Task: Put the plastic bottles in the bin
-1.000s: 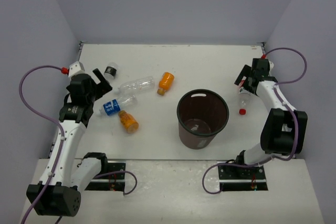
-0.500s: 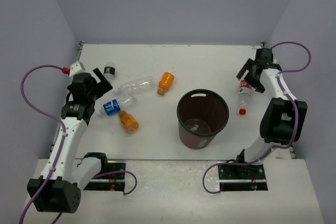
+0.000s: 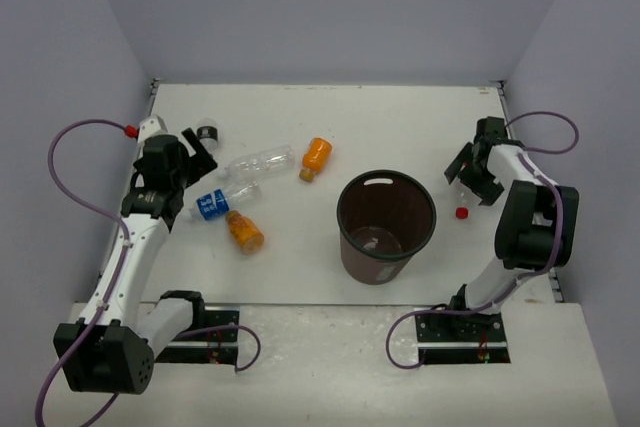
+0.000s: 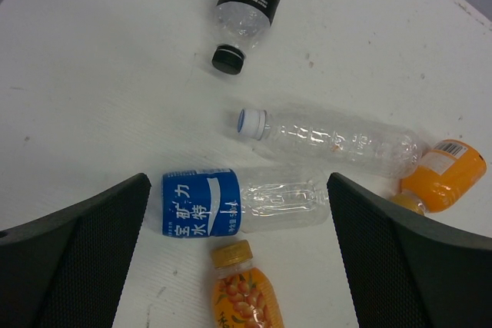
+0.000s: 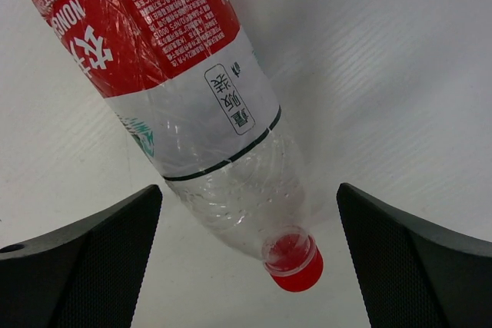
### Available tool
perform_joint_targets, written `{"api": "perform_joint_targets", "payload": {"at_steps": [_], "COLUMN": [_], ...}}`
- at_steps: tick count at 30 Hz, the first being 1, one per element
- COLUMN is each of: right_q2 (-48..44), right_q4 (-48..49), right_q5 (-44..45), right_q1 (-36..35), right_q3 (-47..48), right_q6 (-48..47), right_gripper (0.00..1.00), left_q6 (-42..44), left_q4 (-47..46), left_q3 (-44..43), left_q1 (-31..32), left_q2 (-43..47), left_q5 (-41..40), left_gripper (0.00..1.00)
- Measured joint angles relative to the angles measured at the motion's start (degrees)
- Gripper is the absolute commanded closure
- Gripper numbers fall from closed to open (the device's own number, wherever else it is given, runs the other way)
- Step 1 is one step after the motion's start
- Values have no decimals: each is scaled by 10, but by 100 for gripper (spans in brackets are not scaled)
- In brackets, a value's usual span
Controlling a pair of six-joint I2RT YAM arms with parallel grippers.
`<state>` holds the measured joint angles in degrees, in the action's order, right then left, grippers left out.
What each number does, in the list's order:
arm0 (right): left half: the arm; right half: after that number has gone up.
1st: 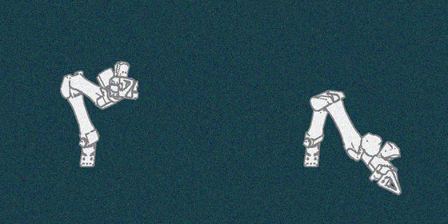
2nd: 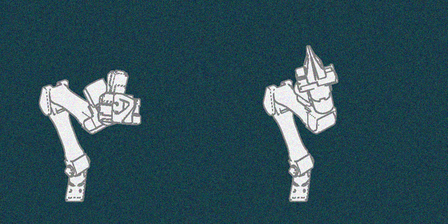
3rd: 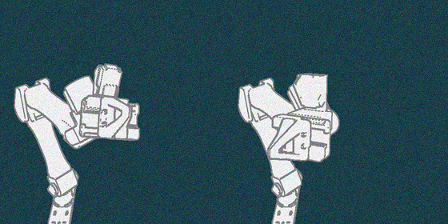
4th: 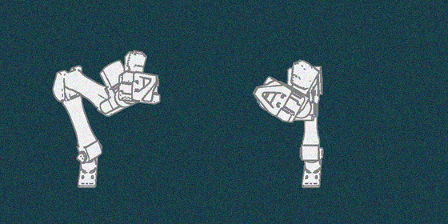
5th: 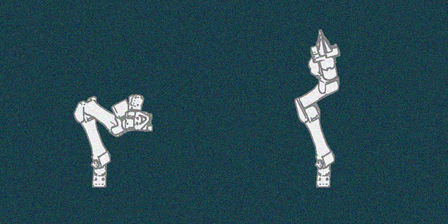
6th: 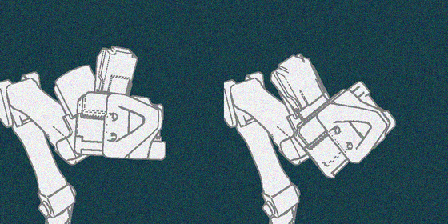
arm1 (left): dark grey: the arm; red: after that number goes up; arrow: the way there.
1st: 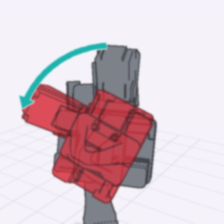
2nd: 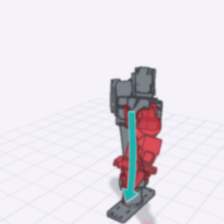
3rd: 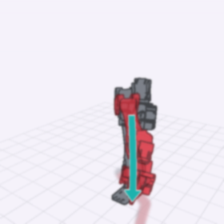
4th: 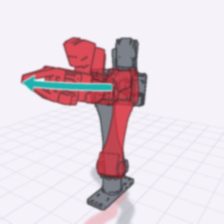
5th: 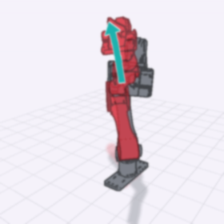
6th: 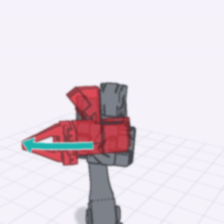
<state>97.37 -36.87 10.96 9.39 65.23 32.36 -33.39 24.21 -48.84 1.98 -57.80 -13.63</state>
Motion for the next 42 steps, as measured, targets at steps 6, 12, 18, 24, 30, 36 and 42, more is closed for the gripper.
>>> {"api": "perform_joint_targets", "payload": {"at_steps": [6,12,18,24,30,36,42], "right_q2": [33,44,44,20,-108,-319,-503], "right_q4": [5,10,21,24,14,-3,7], "right_q5": [1,3,1,-15,-29,-45,-177], "right_q1": [0,0,0,0,-23,-168,-265], "right_q3": [0,4,4,-3,-9,30,27], "right_q6": [-2,-18,-33,-42,-47,-67,-78], "right_gripper": [37,57,82,87,85,85,83], "left_q6": [0,0,0,-4,-7,-18,-22], "left_q4": [0,3,5,13,21,34,65], "left_q3": [0,0,0,0,4,46,70], "left_q1": [0,0,0,0,0,0,0], "left_q2": [1,11,39,49,51,76,88], "left_q5": [0,-1,-2,5,57,99,107], "left_gripper": [0,0,0,0,0,0,0]}}
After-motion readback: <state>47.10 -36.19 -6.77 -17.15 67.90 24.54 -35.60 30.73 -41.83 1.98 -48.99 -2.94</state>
